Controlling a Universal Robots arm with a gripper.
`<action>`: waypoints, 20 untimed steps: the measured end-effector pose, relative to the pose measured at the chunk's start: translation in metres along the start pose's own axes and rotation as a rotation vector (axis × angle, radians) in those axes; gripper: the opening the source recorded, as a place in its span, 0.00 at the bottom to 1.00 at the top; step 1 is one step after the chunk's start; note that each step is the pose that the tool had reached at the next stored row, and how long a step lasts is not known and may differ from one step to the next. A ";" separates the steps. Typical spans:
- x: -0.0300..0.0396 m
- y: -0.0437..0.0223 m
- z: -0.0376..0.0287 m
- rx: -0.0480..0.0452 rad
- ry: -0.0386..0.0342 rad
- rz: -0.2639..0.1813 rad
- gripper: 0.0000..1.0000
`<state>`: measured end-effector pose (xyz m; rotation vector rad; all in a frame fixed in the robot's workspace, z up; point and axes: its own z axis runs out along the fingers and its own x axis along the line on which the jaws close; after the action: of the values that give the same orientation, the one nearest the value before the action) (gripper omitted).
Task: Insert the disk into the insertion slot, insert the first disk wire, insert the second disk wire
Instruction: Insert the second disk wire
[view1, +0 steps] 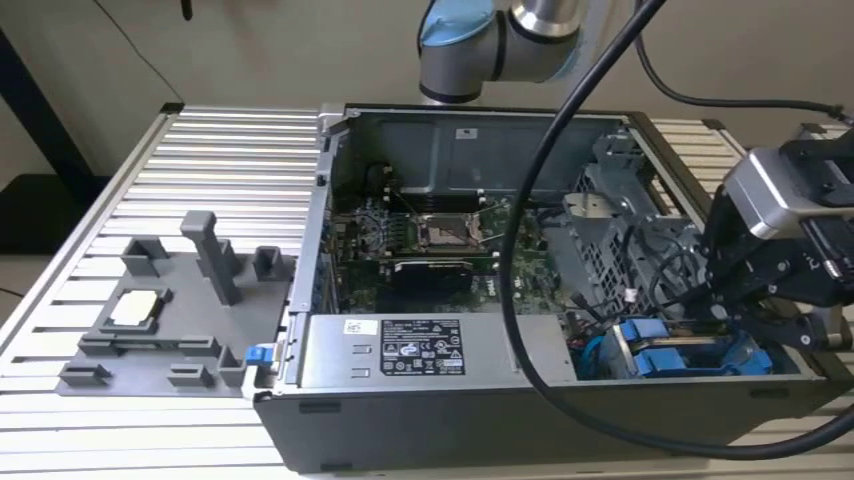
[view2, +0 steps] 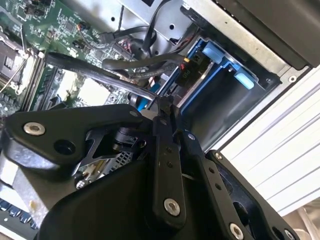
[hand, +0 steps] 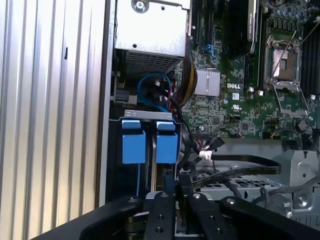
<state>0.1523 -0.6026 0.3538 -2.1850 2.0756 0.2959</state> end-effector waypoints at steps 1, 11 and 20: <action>0.0003 -0.0005 0.0005 0.0003 -0.0005 0.001 0.16; 0.0022 -0.0049 0.0059 0.0038 -0.0078 0.015 0.16; 0.0031 -0.0052 0.0100 0.0090 -0.0114 0.037 0.16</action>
<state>0.1570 -0.6031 0.3431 -2.1365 2.1095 0.3012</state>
